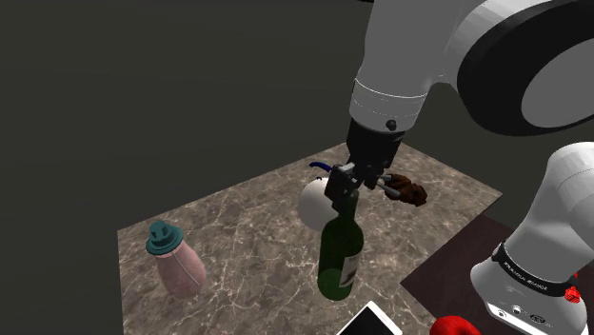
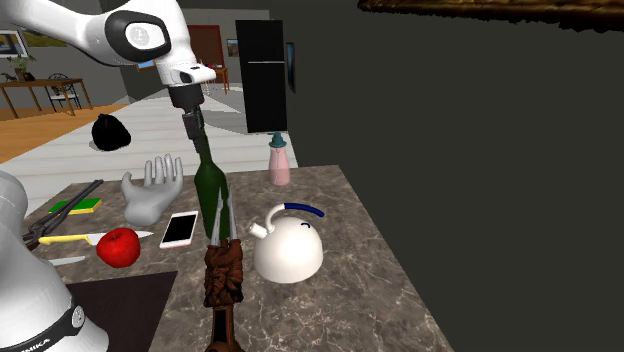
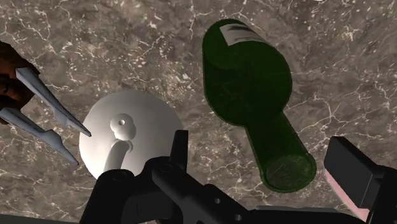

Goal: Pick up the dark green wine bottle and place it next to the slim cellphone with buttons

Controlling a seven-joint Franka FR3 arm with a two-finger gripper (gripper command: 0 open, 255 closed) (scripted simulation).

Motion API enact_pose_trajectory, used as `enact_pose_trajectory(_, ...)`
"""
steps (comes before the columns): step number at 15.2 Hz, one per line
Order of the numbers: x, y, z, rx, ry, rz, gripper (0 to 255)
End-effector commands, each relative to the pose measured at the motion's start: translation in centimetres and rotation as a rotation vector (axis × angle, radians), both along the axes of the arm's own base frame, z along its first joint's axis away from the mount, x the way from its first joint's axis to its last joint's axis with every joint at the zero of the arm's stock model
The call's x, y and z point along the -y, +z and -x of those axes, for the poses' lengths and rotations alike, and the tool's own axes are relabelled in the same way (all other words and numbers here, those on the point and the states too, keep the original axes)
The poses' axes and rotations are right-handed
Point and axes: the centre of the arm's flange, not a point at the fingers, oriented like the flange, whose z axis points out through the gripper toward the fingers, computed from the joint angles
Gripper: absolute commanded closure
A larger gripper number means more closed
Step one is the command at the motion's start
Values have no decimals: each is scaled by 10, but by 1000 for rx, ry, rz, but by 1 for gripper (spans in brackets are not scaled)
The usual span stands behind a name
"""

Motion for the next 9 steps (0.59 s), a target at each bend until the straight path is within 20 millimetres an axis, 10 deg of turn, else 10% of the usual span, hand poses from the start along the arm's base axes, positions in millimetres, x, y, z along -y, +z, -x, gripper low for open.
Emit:
enact_pose_trajectory(1,0,13,1,0,0,0,0)
enact_pose_trajectory(4,0,50,5,0,0,0,0)
enact_pose_trajectory(9,0,50,5,0,0,0,0)
